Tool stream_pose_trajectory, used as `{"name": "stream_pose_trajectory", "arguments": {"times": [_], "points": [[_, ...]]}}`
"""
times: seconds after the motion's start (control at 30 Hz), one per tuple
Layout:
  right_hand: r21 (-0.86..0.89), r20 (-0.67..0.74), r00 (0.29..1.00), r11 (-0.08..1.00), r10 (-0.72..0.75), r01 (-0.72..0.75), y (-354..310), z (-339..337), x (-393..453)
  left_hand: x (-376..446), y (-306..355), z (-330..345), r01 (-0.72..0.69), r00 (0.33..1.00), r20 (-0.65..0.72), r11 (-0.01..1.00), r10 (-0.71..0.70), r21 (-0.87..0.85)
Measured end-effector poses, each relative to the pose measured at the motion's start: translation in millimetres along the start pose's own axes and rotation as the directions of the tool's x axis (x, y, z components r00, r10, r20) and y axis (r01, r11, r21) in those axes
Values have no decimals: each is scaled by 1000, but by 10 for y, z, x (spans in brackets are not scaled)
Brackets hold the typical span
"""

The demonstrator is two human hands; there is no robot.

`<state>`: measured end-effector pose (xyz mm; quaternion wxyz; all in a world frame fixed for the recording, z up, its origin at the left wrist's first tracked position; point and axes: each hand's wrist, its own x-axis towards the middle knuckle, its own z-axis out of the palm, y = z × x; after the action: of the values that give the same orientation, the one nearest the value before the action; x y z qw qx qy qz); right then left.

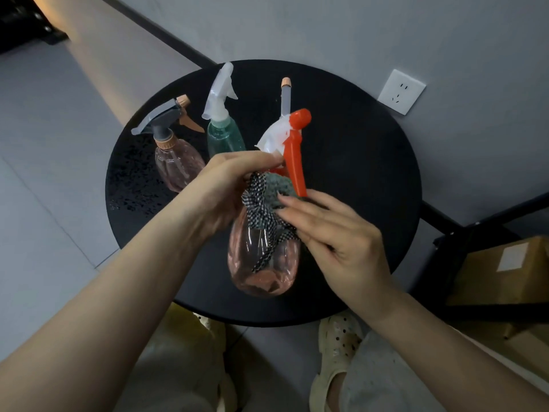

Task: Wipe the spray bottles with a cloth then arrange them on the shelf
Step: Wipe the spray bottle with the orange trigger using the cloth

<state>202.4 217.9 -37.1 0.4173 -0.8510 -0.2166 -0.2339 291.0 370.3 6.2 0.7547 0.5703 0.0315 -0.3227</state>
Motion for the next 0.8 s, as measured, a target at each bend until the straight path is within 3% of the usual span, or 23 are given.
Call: {"name": "stream_pose_trajectory", "arguments": {"times": [0.23, 0.47, 0.63, 0.8], "points": [[-159, 86, 984, 973, -154, 166, 28, -33, -73, -3, 7, -7, -89, 994, -54, 993, 94, 84], [-308, 291, 893, 850, -344, 428, 35, -125, -180, 17, 109, -178, -156, 979, -113, 982, 168, 106], [-327, 197, 933, 877, -301, 352, 47, -120, -81, -7, 102, -150, -160, 971, -133, 955, 198, 251], [-196, 47, 991, 972, -122, 129, 53, -95, 48, 5, 75, -106, -153, 978, -94, 945, 187, 290]]}}
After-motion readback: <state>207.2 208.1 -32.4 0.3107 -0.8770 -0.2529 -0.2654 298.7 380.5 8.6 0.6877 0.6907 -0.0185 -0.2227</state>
